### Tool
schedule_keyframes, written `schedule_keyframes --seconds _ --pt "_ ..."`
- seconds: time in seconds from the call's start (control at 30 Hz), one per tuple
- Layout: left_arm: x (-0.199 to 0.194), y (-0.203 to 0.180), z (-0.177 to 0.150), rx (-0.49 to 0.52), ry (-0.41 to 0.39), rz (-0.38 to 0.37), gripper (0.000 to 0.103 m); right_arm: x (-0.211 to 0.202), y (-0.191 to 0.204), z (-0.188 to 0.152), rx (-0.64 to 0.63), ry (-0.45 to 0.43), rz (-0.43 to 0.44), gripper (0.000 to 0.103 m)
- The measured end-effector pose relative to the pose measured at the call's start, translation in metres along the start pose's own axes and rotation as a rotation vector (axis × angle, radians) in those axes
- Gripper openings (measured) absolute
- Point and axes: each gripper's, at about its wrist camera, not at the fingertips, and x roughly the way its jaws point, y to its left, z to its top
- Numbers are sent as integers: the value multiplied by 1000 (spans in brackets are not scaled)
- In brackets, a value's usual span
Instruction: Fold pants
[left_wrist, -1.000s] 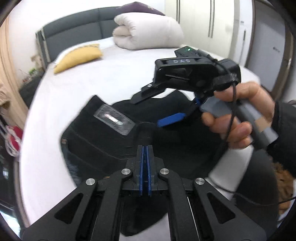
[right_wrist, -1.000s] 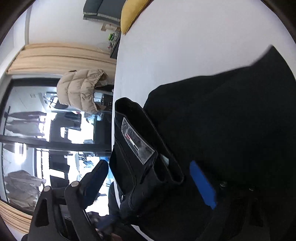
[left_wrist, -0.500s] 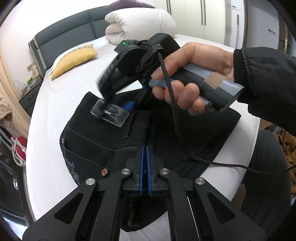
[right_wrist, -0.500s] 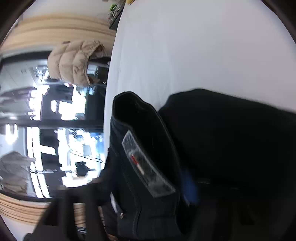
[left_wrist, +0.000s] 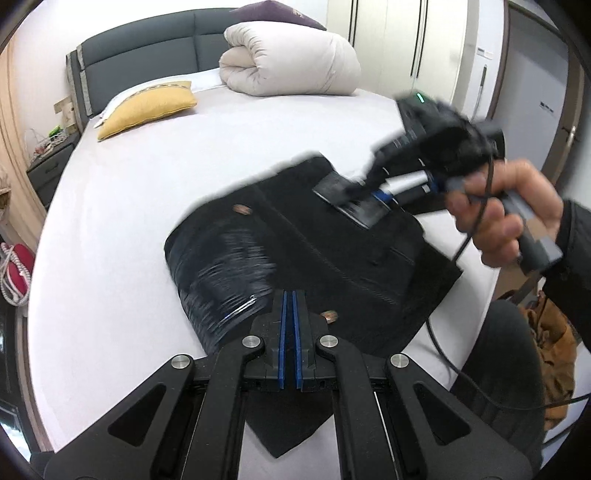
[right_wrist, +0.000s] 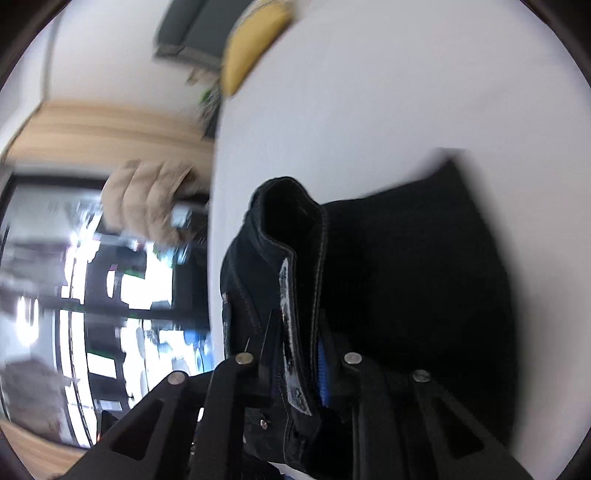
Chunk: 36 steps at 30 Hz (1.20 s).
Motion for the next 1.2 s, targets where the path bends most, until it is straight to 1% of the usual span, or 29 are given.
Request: schedule_keyframes --seconds 0.03,0.07,0.1,0.13,0.17,0.3,0.43,0.53,0.6,0.7,0.73,0.8,0.87,0.97,1.07,1.13,1.17,1.2 --pt "1 0 3 -6 -2 -12 2 -7 -14 -1 22 -11 -18 17" --pt "7 -1 4 -15 13 -22 2 -10 -29 -2 45 -12 -41 17" --pt "11 -1 5 -21 27 -31 2 -11 -44 -3 77 -9 -45 17" --pt "14 0 5 -29 37 -44 2 -12 -56 -5 103 -11 -27 17" --pt "18 1 6 -38 47 -55 2 -12 -58 -6 104 -18 -15 17" --pt "24 11 4 -74 81 -61 2 -18 -46 -3 67 -42 -34 17" --pt "22 24 5 -108 65 -56 2 -31 -39 -3 62 -78 -52 17" --pt "19 29 7 -121 47 -62 2 -48 -51 -9 81 -104 -60 17" --pt "23 29 9 -121 55 -71 2 -38 -51 -8 94 -94 -64 17" --pt "25 30 11 -124 70 -89 2 -27 -66 -2 99 -60 -65 17" --pt "25 29 13 -119 67 -89 2 -25 -66 0 102 -58 -59 17" --pt "24 30 17 -113 56 -85 2 -23 -55 4 64 -52 -82 18" --pt "28 31 21 -127 52 -84 2 -20 -47 6 39 -40 -101 18" --pt "30 30 29 -136 39 -84 2 -20 -46 8 17 -46 -84 18" --pt "38 20 31 -105 29 -76 2 -14 -47 10 21 -49 -79 19" --pt "57 12 23 -83 76 -71 2 -9 -52 9 9 -45 -75 19" --pt "68 12 17 -87 108 -74 2 -9 -55 9 5 -45 -58 19" --pt "80 14 10 -99 140 -77 2 -13 -58 8 20 -49 -41 26"
